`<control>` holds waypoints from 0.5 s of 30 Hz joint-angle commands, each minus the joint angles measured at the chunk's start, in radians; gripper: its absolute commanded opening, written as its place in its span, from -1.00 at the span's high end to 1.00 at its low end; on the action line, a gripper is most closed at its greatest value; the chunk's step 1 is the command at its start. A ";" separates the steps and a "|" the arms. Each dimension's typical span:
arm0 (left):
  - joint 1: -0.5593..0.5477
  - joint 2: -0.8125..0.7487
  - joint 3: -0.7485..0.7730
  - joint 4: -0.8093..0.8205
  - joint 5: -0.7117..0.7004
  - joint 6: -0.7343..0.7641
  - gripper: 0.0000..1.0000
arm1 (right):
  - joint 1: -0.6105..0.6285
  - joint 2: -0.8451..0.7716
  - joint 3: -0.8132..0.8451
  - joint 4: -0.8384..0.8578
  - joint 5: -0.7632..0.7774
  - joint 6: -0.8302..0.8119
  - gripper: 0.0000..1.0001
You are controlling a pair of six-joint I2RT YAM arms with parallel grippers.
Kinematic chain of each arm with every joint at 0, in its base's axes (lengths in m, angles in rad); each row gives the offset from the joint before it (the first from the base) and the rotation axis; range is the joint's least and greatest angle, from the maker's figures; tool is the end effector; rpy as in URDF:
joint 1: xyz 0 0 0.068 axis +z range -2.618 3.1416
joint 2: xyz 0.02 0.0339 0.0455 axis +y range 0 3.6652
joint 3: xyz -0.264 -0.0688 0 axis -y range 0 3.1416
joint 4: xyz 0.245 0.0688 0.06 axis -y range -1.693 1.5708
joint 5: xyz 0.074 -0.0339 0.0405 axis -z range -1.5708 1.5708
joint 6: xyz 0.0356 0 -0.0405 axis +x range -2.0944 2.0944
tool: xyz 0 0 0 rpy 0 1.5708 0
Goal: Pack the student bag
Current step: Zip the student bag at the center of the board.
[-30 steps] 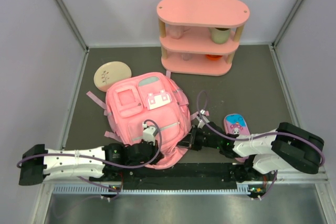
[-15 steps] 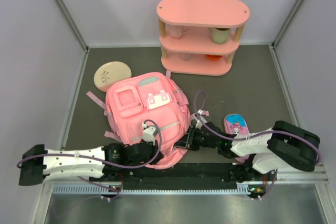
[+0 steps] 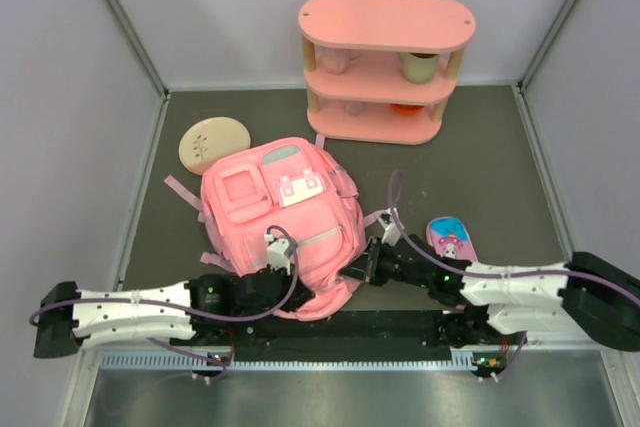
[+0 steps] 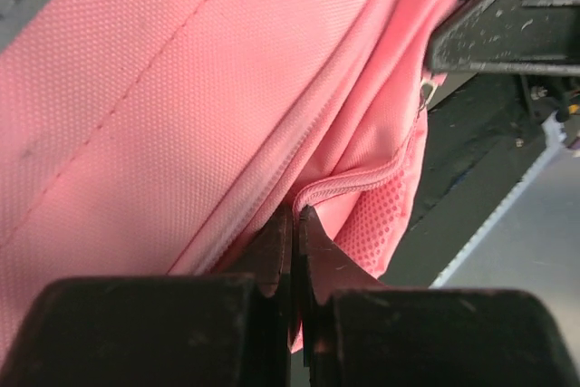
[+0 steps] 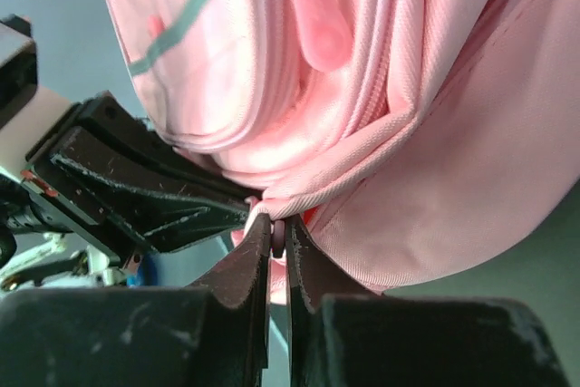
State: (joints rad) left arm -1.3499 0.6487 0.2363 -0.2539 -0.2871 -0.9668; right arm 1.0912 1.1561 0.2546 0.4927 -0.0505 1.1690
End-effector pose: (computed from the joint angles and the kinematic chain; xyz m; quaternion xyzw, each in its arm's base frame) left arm 0.0412 -0.1375 0.1629 0.1081 0.8858 -0.3446 0.2912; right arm 0.0968 0.1900 0.1567 0.0187 0.8356 0.5053 0.2150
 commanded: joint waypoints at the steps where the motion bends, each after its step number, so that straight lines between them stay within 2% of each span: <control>1: 0.000 -0.073 -0.035 -0.039 0.023 0.014 1.00 | -0.005 -0.191 0.015 -0.111 0.231 -0.104 1.00; 7: 0.000 -0.213 -0.049 -0.064 0.060 0.053 1.00 | -0.092 -0.306 -0.012 -0.151 0.293 -0.150 1.00; 15: -0.002 -0.339 -0.066 -0.082 0.121 0.056 1.00 | -0.177 -0.305 0.006 -0.140 0.275 -0.206 1.00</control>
State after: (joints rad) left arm -1.3464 0.3580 0.1905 -0.2405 -0.2516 -0.9276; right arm 0.9829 0.8650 0.2356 0.3080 0.0883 1.0306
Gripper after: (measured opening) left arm 0.021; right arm 0.037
